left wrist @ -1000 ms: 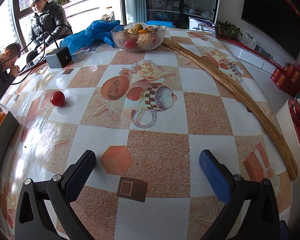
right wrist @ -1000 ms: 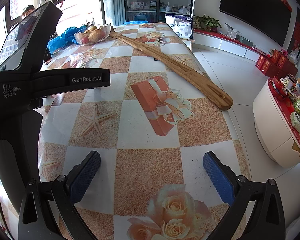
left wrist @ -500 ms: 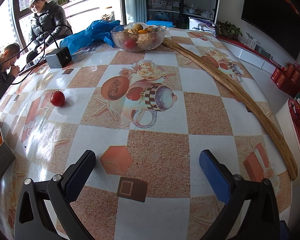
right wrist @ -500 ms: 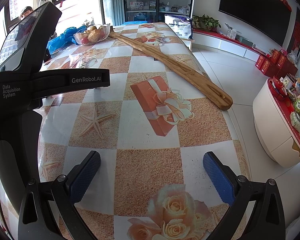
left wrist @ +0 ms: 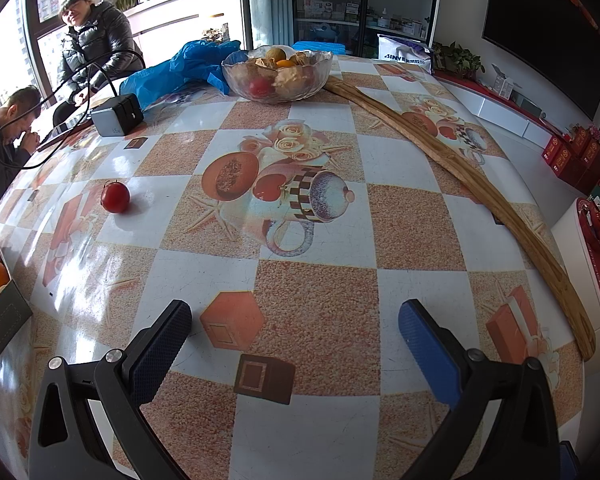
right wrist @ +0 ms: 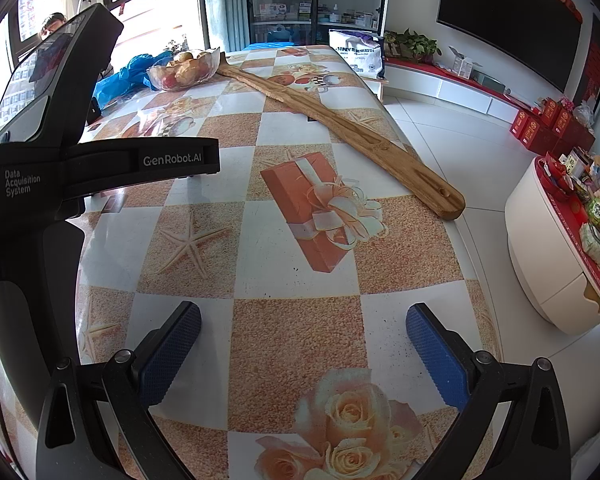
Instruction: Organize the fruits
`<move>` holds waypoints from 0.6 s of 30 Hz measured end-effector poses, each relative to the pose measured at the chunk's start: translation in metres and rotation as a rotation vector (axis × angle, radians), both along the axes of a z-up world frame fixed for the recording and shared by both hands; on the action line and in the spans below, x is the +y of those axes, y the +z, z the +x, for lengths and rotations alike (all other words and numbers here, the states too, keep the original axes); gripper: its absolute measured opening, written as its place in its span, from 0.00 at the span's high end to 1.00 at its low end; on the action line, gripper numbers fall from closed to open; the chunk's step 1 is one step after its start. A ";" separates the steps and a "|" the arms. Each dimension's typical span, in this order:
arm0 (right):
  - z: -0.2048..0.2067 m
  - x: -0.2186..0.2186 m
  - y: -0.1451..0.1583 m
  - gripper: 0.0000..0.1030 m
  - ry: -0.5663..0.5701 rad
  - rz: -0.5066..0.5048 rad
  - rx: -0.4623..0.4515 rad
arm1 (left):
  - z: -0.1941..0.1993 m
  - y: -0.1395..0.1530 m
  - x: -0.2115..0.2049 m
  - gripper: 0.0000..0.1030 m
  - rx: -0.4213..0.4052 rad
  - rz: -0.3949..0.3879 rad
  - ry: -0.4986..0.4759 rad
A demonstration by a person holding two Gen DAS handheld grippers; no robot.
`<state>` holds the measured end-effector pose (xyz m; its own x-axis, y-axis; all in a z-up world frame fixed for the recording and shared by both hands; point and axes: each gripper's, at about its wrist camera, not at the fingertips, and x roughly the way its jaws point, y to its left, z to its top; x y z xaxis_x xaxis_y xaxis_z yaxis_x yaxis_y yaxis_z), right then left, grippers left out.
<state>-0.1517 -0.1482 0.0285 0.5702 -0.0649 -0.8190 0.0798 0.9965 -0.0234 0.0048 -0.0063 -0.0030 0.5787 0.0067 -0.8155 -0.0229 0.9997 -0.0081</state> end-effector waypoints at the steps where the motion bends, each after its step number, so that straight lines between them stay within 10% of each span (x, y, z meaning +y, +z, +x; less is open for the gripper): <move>1: 0.000 0.001 -0.001 0.00 0.001 0.001 0.000 | 0.000 0.000 0.000 0.00 0.000 0.000 0.000; 18: 0.000 0.001 -0.001 0.00 0.000 0.000 0.000 | 0.000 0.000 0.000 0.00 0.000 0.000 0.000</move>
<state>-0.1520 -0.1469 0.0276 0.5705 -0.0646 -0.8187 0.0798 0.9965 -0.0230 0.0048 -0.0064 -0.0030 0.5787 0.0067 -0.8155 -0.0229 0.9997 -0.0081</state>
